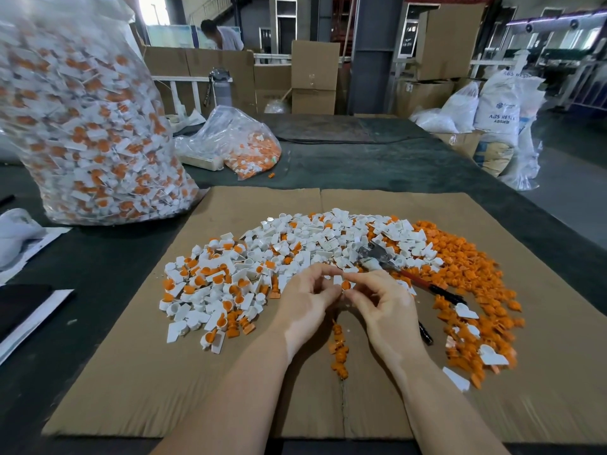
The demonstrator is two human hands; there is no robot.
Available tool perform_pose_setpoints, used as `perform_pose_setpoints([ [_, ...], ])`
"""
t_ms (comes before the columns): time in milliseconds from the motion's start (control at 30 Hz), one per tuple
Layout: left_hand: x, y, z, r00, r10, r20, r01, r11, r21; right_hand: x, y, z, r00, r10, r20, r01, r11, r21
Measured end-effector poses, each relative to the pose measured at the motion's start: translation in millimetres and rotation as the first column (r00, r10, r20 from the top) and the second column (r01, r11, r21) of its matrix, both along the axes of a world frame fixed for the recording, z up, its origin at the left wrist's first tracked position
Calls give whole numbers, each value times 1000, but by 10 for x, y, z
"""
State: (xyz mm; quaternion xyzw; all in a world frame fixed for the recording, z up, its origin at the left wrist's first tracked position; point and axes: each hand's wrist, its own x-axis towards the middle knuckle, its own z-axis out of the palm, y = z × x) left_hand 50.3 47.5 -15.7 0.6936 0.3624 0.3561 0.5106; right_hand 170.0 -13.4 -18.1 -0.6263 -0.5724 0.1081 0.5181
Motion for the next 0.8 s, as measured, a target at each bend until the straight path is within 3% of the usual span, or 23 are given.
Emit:
perform_pose_setpoints([
  [267, 36, 21, 15, 999, 31, -8, -32, 999, -27, 11, 22, 1, 996, -29, 83, 28, 999, 18],
  [400, 46, 31, 38, 990, 66, 122, -45, 985, -165, 99, 16, 82, 921, -292, 259, 296, 955, 25],
  [467, 50, 40, 44, 983, 91, 162, -53, 972, -228, 199, 22, 144, 814, -385, 434, 483, 864, -140],
  [533, 57, 52, 52, 974, 117, 196, -57, 955, -290, 311, 27, 209, 745, -318, 586, 603, 697, -388],
  [600, 71, 63, 63, 964, 138, 226, -57, 941, -333, 390, 42, 261, 767, -207, 608, 599, 572, -561],
  [667, 83, 67, 76, 959, 151, 240, -58, 932, -357, 426, 66, 287, 778, -140, 613, 581, 534, -614],
  [800, 99, 72, 109, 955, 163, 248, -57, 921, -384, 414, 100, 324, 728, -118, 676, 605, 575, -551],
])
